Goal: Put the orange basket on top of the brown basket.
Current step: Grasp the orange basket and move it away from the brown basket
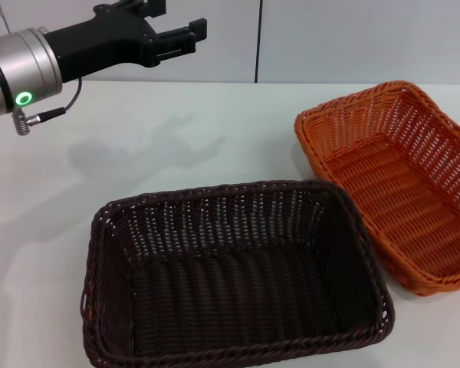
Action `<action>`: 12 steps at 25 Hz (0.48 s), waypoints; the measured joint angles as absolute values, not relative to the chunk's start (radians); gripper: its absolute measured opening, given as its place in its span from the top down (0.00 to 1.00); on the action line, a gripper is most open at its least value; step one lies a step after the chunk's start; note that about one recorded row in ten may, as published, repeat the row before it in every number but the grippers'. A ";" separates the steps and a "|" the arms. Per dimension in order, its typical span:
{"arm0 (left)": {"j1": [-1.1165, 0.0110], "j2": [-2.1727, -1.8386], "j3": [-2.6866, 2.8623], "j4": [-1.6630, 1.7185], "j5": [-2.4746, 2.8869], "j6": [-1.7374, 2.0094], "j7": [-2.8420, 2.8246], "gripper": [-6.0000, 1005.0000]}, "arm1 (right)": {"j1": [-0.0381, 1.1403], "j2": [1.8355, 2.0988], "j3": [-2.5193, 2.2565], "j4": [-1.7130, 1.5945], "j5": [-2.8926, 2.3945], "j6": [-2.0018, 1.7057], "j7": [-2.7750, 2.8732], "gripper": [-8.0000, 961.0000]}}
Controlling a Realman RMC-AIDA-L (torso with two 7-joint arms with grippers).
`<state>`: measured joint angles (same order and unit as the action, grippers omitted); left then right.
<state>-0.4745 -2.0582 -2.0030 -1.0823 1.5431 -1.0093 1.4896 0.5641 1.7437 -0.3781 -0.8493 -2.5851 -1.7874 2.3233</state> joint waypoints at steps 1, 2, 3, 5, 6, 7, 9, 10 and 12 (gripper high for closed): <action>-0.475 -2.058 -2.004 -1.080 1.541 -1.009 1.490 0.17 | 0.565 1.747 -0.387 -0.842 -2.590 -1.780 2.323 0.24; -0.475 -2.058 -2.004 -1.080 1.541 -1.009 1.490 0.17 | 0.566 1.752 -0.399 -0.830 -2.591 -1.769 2.323 0.24; -0.475 -2.058 -2.004 -1.080 1.541 -1.009 1.490 0.17 | 0.567 1.757 -0.405 -0.822 -2.590 -1.757 2.323 0.24; -0.483 -2.058 -2.005 -1.068 1.539 -1.010 1.492 0.17 | 0.572 1.776 -0.420 -0.805 -2.590 -1.721 2.322 0.24; -0.484 -2.059 -2.005 -1.066 1.539 -1.010 1.492 0.17 | 0.574 1.788 -0.428 -0.799 -2.590 -1.696 2.321 0.24; -0.484 -2.059 -2.005 -1.066 1.539 -1.010 1.492 0.17 | 0.575 1.798 -0.436 -0.794 -2.590 -1.672 2.319 0.25; -0.491 -2.059 -2.005 -1.054 1.537 -1.010 1.493 0.17 | 0.577 1.815 -0.444 -0.777 -2.589 -1.632 2.312 0.25; -0.492 -2.059 -2.005 -1.051 1.537 -1.010 1.493 0.17 | 0.578 1.823 -0.446 -0.763 -2.588 -1.613 2.305 0.25; -0.493 -2.059 -2.005 -1.048 1.536 -1.009 1.493 0.17 | 0.580 1.830 -0.446 -0.742 -2.587 -1.588 2.293 0.25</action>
